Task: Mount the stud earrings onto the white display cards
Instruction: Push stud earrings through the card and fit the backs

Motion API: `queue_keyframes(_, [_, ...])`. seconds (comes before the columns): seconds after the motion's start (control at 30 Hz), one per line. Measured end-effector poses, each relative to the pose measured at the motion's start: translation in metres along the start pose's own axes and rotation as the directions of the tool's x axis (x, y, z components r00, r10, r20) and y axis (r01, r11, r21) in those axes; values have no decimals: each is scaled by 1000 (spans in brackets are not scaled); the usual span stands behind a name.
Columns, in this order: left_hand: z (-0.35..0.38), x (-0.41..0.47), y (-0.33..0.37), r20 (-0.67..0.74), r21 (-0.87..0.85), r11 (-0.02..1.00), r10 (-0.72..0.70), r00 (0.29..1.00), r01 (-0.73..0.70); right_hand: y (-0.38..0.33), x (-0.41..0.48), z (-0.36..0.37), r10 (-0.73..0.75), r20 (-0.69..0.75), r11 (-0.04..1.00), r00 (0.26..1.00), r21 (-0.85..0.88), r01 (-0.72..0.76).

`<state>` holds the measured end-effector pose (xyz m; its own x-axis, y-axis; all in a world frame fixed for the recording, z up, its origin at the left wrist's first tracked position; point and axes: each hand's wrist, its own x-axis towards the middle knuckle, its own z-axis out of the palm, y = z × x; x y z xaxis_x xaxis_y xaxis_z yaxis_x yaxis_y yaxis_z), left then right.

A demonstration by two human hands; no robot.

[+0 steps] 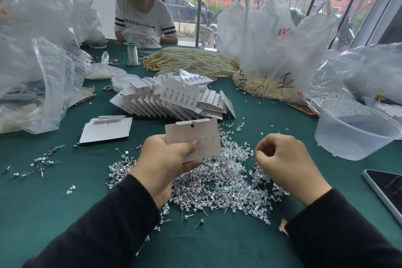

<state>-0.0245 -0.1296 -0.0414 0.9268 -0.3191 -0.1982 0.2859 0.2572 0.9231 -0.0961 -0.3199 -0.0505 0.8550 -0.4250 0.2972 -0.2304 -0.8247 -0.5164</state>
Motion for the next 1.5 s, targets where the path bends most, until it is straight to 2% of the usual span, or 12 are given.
queue_keyframes(0.1, [2, -1, -2, -12, 17, 1000, -6, 1000, 6, -4, -2, -3, -36, -72, 997, 997, 59, 40])
queue_keyframes(0.17, [3, -1, -4, -11, 28, 1000, -6, 1000, 7, -13, -6, -4, -125, -139, 981, 982, 128, 143])
queue_keyframes(0.3, [6, -5, -7, 3, 73, 997, 6, 1000, -6, -36, -20, 4, -360, -272, 869, 893, 251, 427])
queue_keyframes(0.4, [8, -8, -8, 19, 92, 996, 20, 1000, -22, -43, -26, 14, -418, -327, 822, 848, 260, 506])
queue_keyframes(0.63, [10, -13, -5, 59, 127, 989, 64, 996, -71, -47, -28, 24, -422, -356, 792, 834, 302, 530])
queue_keyframes(0.87, [13, -16, -5, 78, 142, 981, 122, 990, -132, -50, -28, 28, -393, -370, 813, 842, 288, 506])
queue_keyframes(1.23, [15, -15, -7, 73, 183, 966, 170, 983, -180, -50, -26, 29, -305, -300, 807, 904, 423, 412])
queue_keyframes(1.5, [17, -17, -6, 79, 203, 947, 239, 968, -250, -51, -30, 37, -378, -404, 819, 833, 274, 505])
